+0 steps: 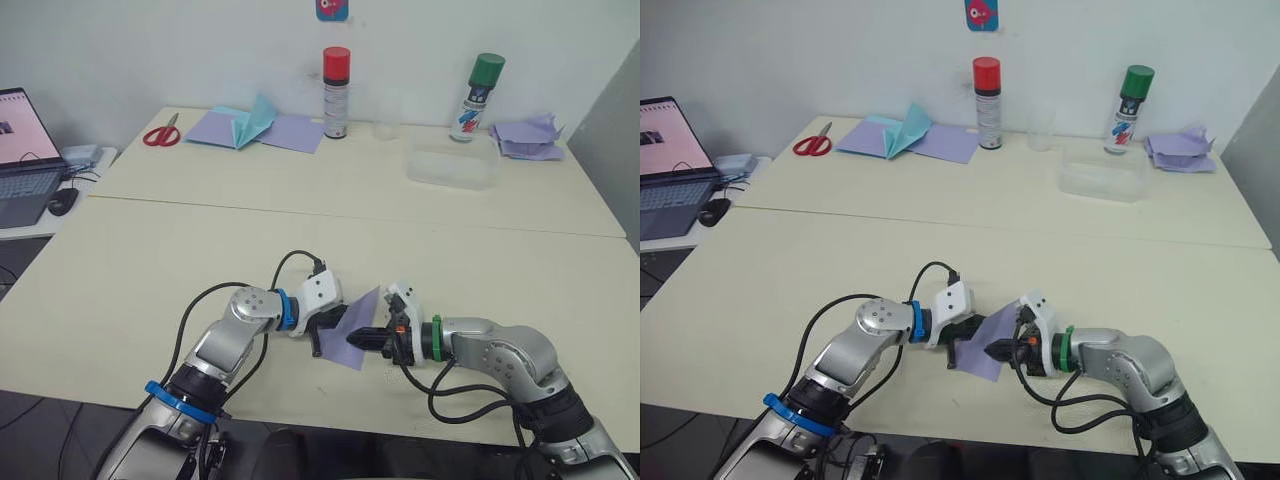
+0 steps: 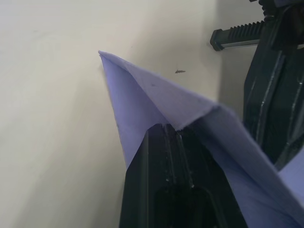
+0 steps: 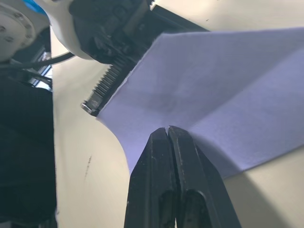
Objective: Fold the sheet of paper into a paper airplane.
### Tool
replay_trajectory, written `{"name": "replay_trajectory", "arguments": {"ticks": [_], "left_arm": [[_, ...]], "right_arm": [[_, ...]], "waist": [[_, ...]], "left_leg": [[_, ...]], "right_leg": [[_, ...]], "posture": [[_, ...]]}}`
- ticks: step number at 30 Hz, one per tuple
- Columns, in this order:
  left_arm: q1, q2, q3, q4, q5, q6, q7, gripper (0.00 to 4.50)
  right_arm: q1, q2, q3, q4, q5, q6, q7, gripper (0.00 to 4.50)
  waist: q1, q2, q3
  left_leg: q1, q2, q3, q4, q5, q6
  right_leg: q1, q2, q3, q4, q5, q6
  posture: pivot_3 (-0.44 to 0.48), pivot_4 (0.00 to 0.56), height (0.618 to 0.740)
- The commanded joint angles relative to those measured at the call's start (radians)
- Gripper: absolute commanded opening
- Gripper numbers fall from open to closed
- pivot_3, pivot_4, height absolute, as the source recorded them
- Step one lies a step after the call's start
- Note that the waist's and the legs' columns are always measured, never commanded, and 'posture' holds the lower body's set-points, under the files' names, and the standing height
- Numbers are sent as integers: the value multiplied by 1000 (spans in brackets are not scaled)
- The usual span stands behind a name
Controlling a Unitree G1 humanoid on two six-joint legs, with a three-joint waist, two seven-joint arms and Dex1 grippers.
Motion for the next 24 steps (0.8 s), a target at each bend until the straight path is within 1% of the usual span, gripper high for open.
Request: {"name": "replay_trajectory", "arguments": {"ticks": [1,4,7,10,12,16,19,21,24], "left_arm": [[-9,60,28,10,2,53,-25,0],[-57,112,89,-3,-25,91,-32,0],[-82,124,142,-33,-75,140,-32,0],[-106,97,204,-82,-153,199,-21,0],[-110,66,214,-117,-190,230,-11,0],[-92,21,169,-132,-172,211,15,0],[-68,-4,94,-116,-114,185,44,0],[-48,13,37,-92,-56,137,43,0],[-28,24,-6,-63,-16,99,38,0]], "right_arm": [[-10,9,14,34,-64,-47,-1,14],[-6,14,20,49,-93,-68,6,14],[-4,19,18,49,-103,-70,12,14],[-1,15,13,47,-113,-71,18,14],[-1,14,9,46,-113,-68,20,14],[-4,15,4,42,-115,-62,26,14],[-5,16,0,35,-116,-56,28,14],[-2,12,-3,26,-117,-55,30,14],[9,3,-17,0,-110,-56,34,14]], "waist": [[-1,0,0],[-1,-1,0],[1,-1,1],[3,-2,1],[4,-2,1],[4,-2,1],[4,-2,1],[4,-2,1],[4,-2,2]], "left_leg": [[0,0,0,0,0,0],[1,0,0,0,0,0],[0,0,0,0,0,0],[0,-1,1,0,0,0],[-1,-1,1,1,0,0],[-1,-1,1,1,0,0],[-1,-1,1,1,0,0],[-1,-1,1,1,0,0],[-1,-1,1,1,0,0]], "right_leg": [[0,0,0,0,0,0],[0,0,0,1,0,0],[0,0,-1,1,0,0],[0,-1,-1,1,0,0],[0,-1,-1,0,0,0],[0,-1,-1,0,0,0],[0,-1,-1,0,0,0],[0,-1,0,0,0,0],[0,-1,0,0,0,0]], "posture": [[0,150,740],[0,150,740],[0,150,740],[0,150,740],[0,150,740],[0,150,740],[0,150,740],[0,150,740],[0,150,740]]}}
